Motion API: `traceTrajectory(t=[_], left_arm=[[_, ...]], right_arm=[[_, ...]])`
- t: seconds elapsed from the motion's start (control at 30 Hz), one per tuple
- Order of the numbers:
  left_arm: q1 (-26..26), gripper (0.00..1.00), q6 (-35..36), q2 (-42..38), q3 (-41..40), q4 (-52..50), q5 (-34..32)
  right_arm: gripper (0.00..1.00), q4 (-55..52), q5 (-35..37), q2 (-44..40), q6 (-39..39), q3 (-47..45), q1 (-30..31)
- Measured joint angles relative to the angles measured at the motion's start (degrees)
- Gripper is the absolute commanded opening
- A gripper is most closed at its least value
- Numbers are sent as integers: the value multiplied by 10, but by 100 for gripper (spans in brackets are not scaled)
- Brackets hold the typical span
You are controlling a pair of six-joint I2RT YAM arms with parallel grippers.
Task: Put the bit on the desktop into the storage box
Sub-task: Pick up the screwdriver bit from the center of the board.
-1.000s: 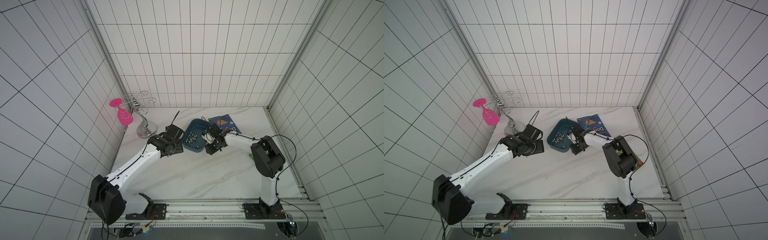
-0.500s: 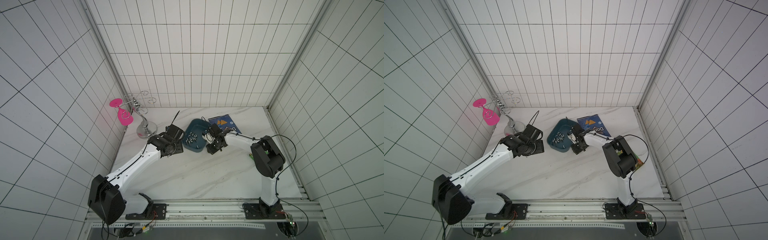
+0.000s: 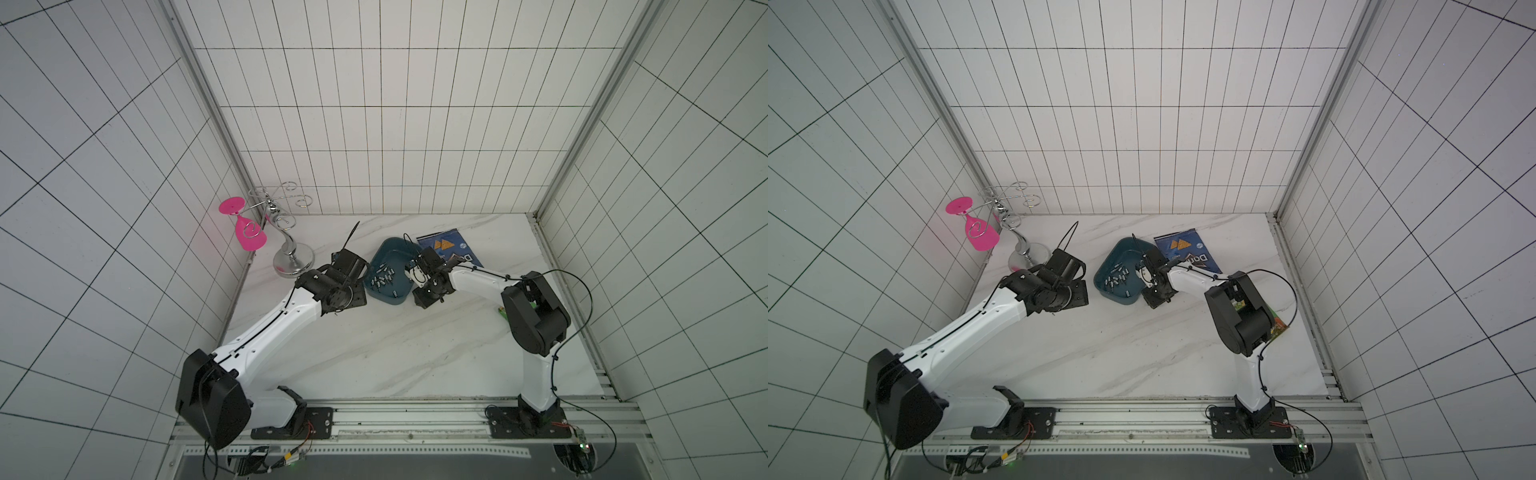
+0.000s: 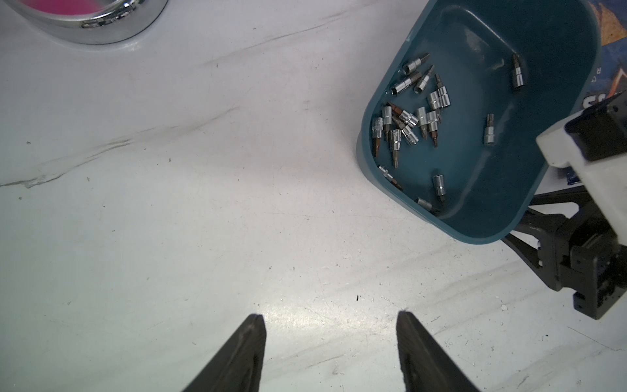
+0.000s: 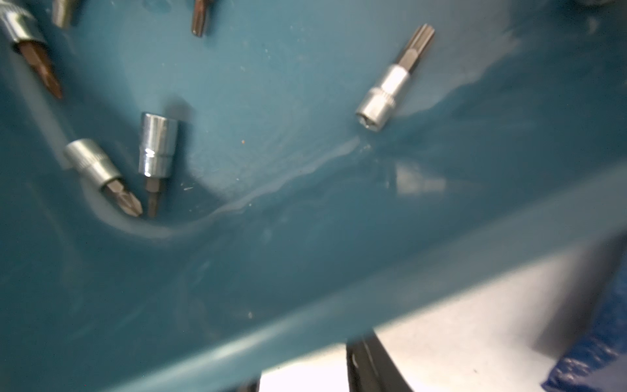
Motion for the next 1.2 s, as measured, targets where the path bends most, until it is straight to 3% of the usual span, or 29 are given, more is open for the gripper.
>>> traceTrajectory(t=[1.2], left_arm=[[-6, 65, -5, 0, -5, 0, 0]], right_arm=[[43, -44, 10, -23, 18, 0, -24]])
